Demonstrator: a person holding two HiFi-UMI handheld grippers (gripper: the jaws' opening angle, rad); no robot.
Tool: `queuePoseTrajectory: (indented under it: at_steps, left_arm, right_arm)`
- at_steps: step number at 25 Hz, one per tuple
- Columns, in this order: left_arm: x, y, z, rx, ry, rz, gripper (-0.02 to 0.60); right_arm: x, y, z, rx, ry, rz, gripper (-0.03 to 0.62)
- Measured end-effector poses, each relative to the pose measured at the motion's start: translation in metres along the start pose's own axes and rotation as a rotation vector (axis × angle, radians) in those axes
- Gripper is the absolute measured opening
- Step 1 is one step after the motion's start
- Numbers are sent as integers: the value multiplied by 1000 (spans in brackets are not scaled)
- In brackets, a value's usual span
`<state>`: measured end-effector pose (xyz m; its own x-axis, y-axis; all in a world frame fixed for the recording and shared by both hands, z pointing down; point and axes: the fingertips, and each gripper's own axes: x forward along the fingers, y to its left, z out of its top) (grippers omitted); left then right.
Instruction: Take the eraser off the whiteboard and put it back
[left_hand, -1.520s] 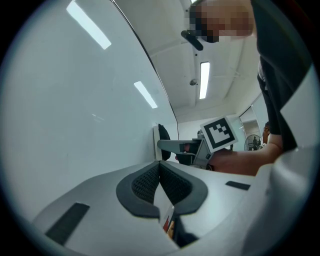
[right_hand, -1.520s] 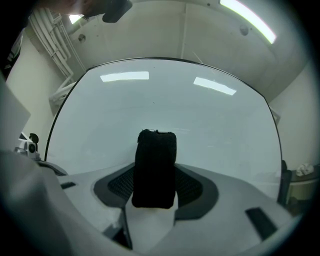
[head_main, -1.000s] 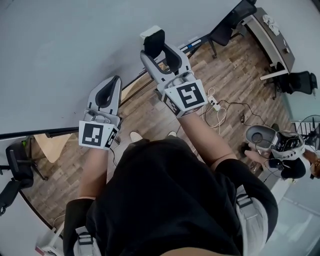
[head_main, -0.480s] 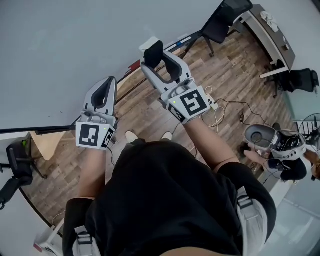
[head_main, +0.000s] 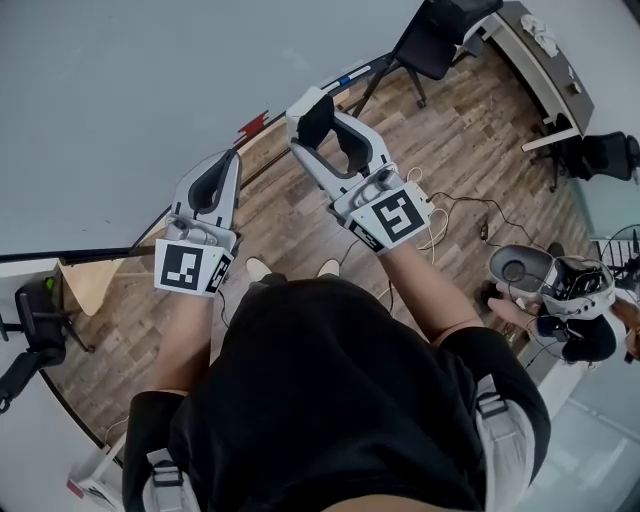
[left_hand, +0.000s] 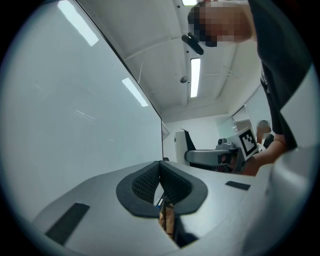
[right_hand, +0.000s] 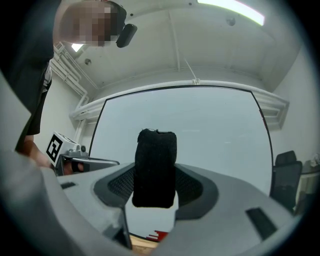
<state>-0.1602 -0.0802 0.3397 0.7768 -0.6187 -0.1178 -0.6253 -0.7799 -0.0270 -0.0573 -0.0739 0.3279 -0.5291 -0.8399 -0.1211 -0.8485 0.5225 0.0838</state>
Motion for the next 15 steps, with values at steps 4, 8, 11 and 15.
queuePoseTrajectory:
  at_steps: [4, 8, 11, 15]
  left_arm:
    - [6, -13, -1, 2, 3, -17, -5]
    - [8, -19, -6, 3, 13, -30, -5]
    - [6, -26, -10, 0, 23, -36, -5]
    - [4, -32, -15, -6, 32, -36, -5]
  right_arm:
    - [-13, -5, -2, -1, 3, 3, 225]
    - [-21, -5, -7, 6, 3, 10, 225]
    - [-28, -6, -13, 23, 8, 10, 225]
    - [-37, -10, -19, 43, 13, -2, 225]
